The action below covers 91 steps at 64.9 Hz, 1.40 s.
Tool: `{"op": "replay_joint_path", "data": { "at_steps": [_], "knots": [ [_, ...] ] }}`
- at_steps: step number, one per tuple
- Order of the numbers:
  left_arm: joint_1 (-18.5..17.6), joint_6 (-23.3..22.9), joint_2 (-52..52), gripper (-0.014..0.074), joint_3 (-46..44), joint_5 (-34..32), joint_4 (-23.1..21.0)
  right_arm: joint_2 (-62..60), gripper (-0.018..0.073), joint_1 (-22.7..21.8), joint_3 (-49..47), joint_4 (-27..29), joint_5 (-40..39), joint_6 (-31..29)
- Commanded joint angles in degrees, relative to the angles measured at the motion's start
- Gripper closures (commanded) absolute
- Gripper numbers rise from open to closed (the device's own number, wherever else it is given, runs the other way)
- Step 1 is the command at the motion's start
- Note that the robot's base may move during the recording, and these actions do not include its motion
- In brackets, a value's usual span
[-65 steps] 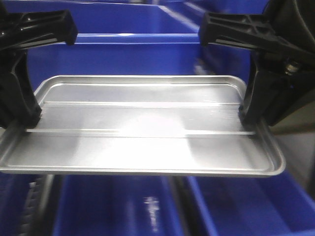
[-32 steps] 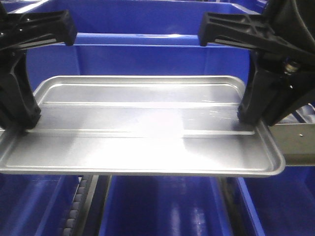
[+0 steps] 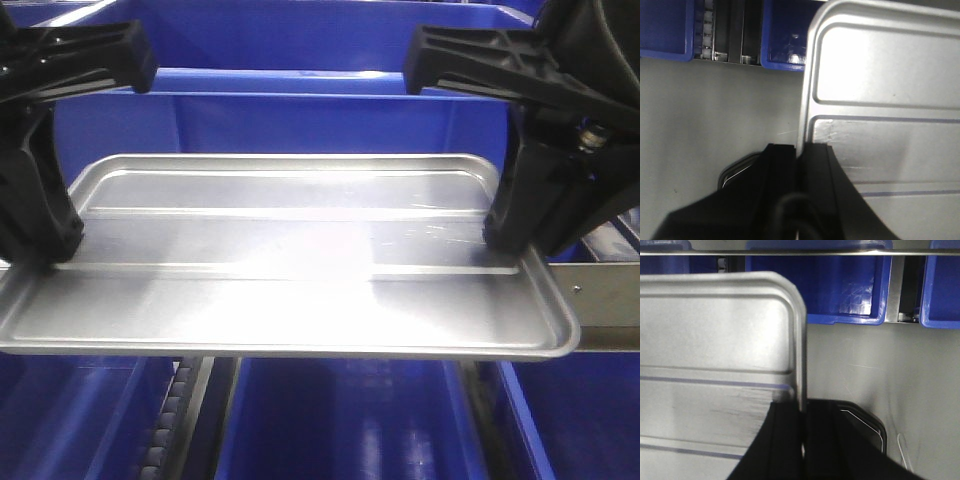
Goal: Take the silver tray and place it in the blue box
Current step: 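Carry the tray forward over the blue bin and lower it inside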
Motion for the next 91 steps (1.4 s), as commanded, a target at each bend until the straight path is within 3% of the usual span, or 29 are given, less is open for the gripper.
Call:
{"op": "replay_joint_path", "data": {
  "at_steps": [1,21,41,52,65,73,81,91],
  "knots": [
    [-0.1,-1.0,-1.5,0.0701,-1.4,0.3,2.3,-1.5,0.0510,-0.1,-1.2,-2.2,0.2,-0.1],
    [-0.1,-1.0,-1.5,0.0701,-1.4,0.3,2.3,-1.5,0.0510,-0.1,-1.2,-2.2,-0.1,-0.1],
    [-0.1,-1.0,-1.5,0.0701,-1.5,-5.9,3.3,-1.6,0.0510,-0.1,-1.4,-2.2,-2.6,-0.2],
    [-0.1,0.1,-2.1,0.0701,-6.7,-4.7,3.4,-2.9,0.0510,-0.1,-8.4,-2.2,-0.1,-3.4],
    [0.1,5.3,-2.4,0.0701,-17.4,-4.1,4.5,-2.3,0.0510,-0.4,-19.8,-3.9,-0.6,-7.7],
    [2.4,6.9,-0.4,0.0701,-21.7,-6.1,7.7,-0.2,0.0510,-2.8,-23.6,-5.9,-2.2,-7.8],
    [7.1,13.2,5.2,0.0701,-27.0,-9.0,6.7,3.5,0.0510,-6.4,-27.2,-6.2,-5.9,-9.2],
    [12.4,14.3,12.0,0.0701,-32.8,-15.9,6.9,8.7,0.0510,-10.5,-30.9,-6.3,-13.7,-12.1]
  ]
}}
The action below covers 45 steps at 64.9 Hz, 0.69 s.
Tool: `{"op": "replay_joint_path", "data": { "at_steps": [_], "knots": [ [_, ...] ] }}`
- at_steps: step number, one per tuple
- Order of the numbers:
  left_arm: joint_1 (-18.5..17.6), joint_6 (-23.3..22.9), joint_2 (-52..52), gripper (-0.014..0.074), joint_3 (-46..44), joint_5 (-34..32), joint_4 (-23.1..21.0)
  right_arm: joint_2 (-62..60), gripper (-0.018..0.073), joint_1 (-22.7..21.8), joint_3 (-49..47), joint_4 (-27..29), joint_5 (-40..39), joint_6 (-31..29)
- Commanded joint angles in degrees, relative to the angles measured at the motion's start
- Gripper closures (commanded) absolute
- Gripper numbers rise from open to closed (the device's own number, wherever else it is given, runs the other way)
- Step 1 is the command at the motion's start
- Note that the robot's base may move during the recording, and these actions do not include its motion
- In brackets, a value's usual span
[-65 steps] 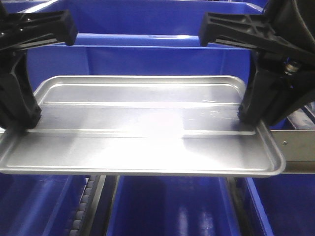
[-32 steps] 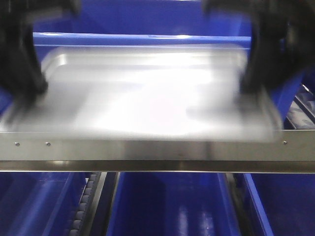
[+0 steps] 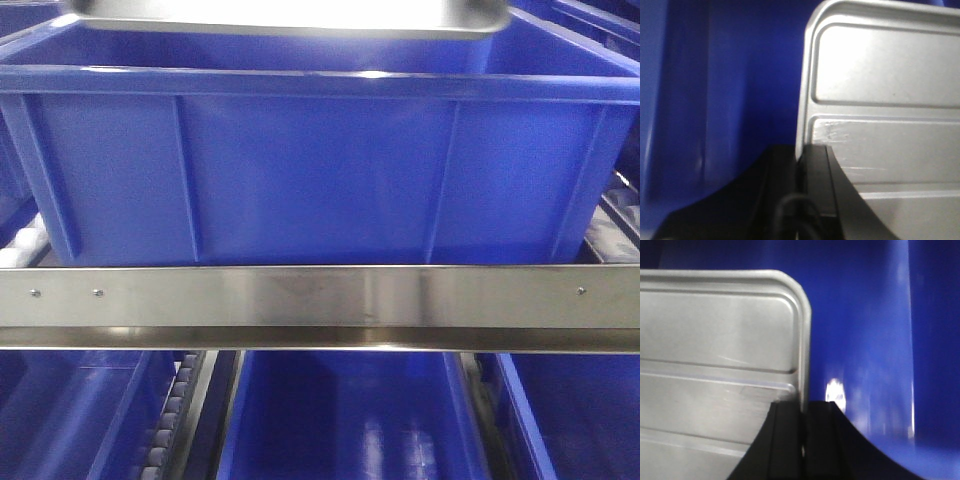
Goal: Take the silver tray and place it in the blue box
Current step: 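Carry the tray forward over the blue bin and lower it inside, then open both grippers to release the tray and raise them out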
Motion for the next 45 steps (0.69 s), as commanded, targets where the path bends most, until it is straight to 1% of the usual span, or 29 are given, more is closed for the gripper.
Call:
{"op": "replay_joint_path", "data": {
  "at_steps": [1,8,15,20,30,35,37,39,40,43,45],
  "knots": [
    [2.1,0.4,2.4,0.0701,-5.2,-11.8,-1.7,1.3,0.0510,-1.7,-4.2,1.5,-12.9,-2.4],
    [4.7,0.4,6.7,0.0701,-7.3,-16.6,-1.7,5.2,0.0510,-4.6,-4.6,1.5,-19.7,-2.6],
    [6.0,0.4,10.0,0.0701,-7.4,-20.1,-1.6,8.4,0.0510,-6.6,-4.6,1.5,-25.3,-2.6],
    [6.3,0.4,11.8,0.0701,-7.4,-21.2,-1.6,10.0,0.0510,-7.2,-4.6,1.5,-26.8,-2.6],
    [6.3,0.4,12.9,0.0698,-7.4,-21.2,-1.6,10.8,0.0501,-7.3,-4.6,1.4,-26.7,-2.6],
    [6.5,0.4,12.9,0.0661,-7.5,-20.8,-1.0,10.8,0.0430,-7.5,-4.6,1.4,-26.7,-2.6],
    [6.5,0.4,12.9,0.0621,-7.8,-20.2,-0.3,10.8,0.0384,-7.5,-4.6,1.4,-26.5,-2.6],
    [6.5,0.4,12.9,0.0581,-7.9,-19.5,0.3,10.8,0.0314,-7.6,-4.6,1.3,-26.2,-2.6],
    [6.6,0.4,12.9,0.0570,-8.0,-19.2,0.5,10.8,0.0300,-7.6,-4.6,1.3,-26.0,-2.6],
    [6.9,0.4,12.9,0.0488,-8.1,-18.7,0.5,10.8,0.0200,-7.9,-4.6,1.3,-25.3,-2.6],
    [7.2,0.4,12.9,0.0443,-8.1,-18.5,0.4,10.8,0.0154,-8.3,-4.6,1.3,-25.1,-2.6]
  ]
}}
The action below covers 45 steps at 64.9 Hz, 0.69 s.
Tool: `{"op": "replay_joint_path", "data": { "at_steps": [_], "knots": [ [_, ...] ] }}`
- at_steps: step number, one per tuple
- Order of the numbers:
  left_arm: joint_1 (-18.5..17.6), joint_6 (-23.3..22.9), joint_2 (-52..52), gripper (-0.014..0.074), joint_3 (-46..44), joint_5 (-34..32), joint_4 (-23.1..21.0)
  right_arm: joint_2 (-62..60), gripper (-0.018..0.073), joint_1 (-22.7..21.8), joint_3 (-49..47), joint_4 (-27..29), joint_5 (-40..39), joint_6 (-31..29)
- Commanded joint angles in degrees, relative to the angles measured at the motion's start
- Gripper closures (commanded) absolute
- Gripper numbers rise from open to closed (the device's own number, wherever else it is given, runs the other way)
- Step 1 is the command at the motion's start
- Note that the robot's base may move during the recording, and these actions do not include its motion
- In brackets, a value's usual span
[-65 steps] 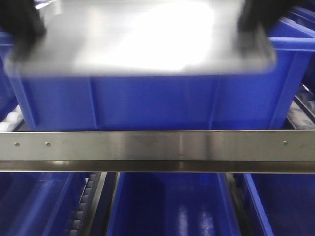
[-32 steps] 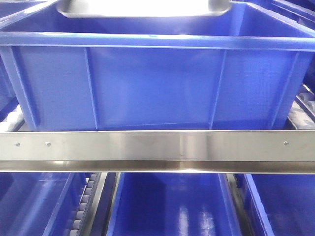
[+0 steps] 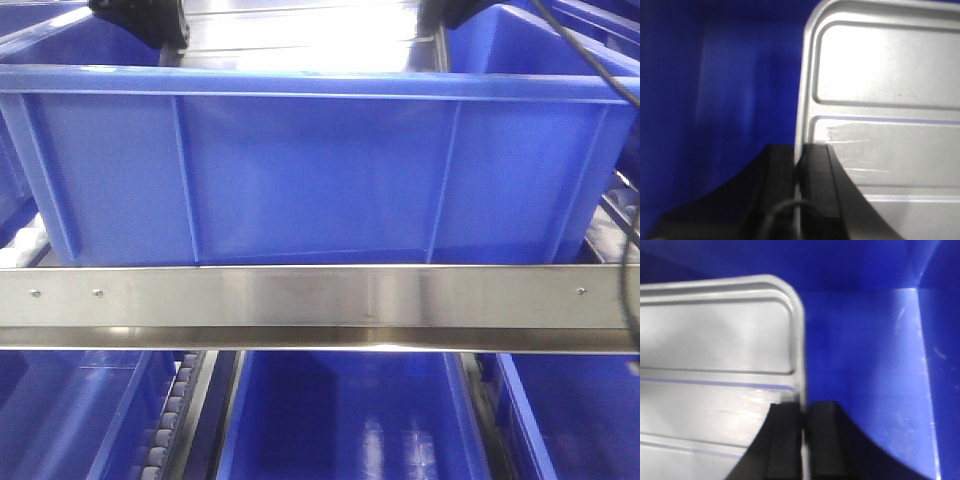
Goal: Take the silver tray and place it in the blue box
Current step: 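Open both grippers to release the tray and raise them out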
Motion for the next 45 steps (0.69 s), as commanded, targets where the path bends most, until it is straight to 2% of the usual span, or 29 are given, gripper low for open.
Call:
{"op": "replay_joint_path", "data": {
  "at_steps": [1,7,25,28,30,36,38,41,45],
  "knots": [
    [0.0,-0.4,-2.8,0.0423,-2.5,-5.3,-0.4,-2.7,0.0136,-0.4,-2.3,0.7,-6.2,-0.4],
    [0.7,-0.4,-2.8,0.0353,-2.5,-4.0,0.6,-2.7,0.0090,-1.9,-2.3,-0.1,-5.5,-0.4],
    [1.1,-0.4,-2.8,0.0370,-2.5,-4.7,0.8,-2.7,0.0105,-2.3,-2.3,-0.8,-5.5,-0.4],
    [1.1,-0.4,-2.9,0.0435,-2.7,-4.6,0.8,-3.0,0.0147,-2.1,-2.3,-0.7,-5.6,-0.4],
    [1.0,-0.4,-3.1,0.0511,-3.0,-4.3,0.6,-3.3,0.0209,-1.7,-2.3,-0.7,-5.6,-0.4],
    [0.5,-0.4,-3.7,0.0714,-3.4,-5.2,1.5,-4.2,0.0471,-1.2,-2.3,-0.7,-5.5,-0.4],
    [0.5,-0.4,-3.7,0.0694,-3.4,-6.3,2.6,-4.3,0.0529,-1.2,-2.3,-0.7,-6.0,-0.4],
    [0.5,-0.4,-4.0,0.0684,-3.4,-7.2,3.1,-4.4,0.0494,-1.2,-2.3,-0.7,-7.0,-0.4],
    [0.6,-0.4,-5.1,0.0686,-3.4,-7.2,3.4,-5.2,0.0511,-1.2,-2.3,-0.7,-7.3,-0.4]
  ]
}}
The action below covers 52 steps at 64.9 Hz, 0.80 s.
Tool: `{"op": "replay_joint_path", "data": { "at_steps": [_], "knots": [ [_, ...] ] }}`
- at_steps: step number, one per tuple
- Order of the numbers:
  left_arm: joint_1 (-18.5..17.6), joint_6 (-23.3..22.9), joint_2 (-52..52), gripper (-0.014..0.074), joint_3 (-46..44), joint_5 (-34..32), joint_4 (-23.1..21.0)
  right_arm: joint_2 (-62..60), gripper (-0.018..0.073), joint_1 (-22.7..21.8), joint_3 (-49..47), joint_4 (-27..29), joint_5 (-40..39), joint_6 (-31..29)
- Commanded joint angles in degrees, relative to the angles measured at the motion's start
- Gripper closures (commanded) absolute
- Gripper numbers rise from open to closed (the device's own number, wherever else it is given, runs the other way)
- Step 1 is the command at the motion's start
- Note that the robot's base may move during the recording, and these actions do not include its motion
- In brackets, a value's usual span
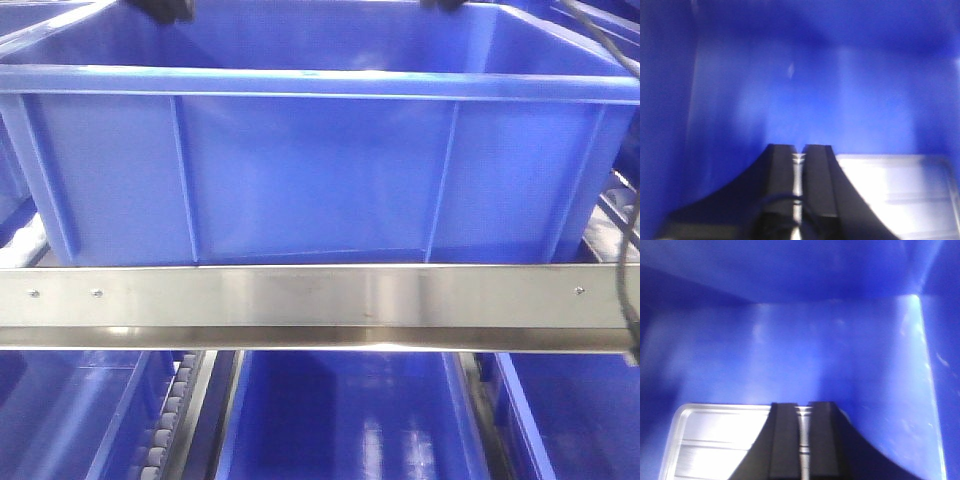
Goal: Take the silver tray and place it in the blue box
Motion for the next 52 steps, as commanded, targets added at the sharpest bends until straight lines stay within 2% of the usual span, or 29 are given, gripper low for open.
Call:
{"op": "replay_joint_path", "data": {
  "at_steps": [1,7,16,25,38,52],
  "knots": [
    [-0.2,-0.4,-4.9,0.0686,-2.3,-4.1,1.9,-4.4,0.0510,0.1,-2.2,-1.2,-5.4,-0.4],
    [-0.2,-0.4,-8.5,0.0686,-2.1,-2.0,2.0,-7.3,0.0507,0.1,-1.9,-1.8,-5.3,-1.5],
    [-0.2,-0.4,-16.2,0.0686,3.3,-3.2,3.6,-13.5,0.0507,0.1,3.0,-3.2,-6.6,-9.7],
    [-0.2,-0.4,-25.9,0.0686,15.3,-9.9,4.0,-22.3,0.0507,0.1,13.4,-3.3,-12.0,-14.5],
    [-0.2,-0.4,-42.7,0.0687,36.5,-18.1,4.2,-38.4,0.0507,0.1,31.8,-7.5,-21.8,-14.8],
    [-0.2,-0.4,-63.9,0.0687,54.7,-19.6,4.7,-56.4,0.0507,0.1,46.7,-8.8,-21.8,-14.8]
  ]
}}
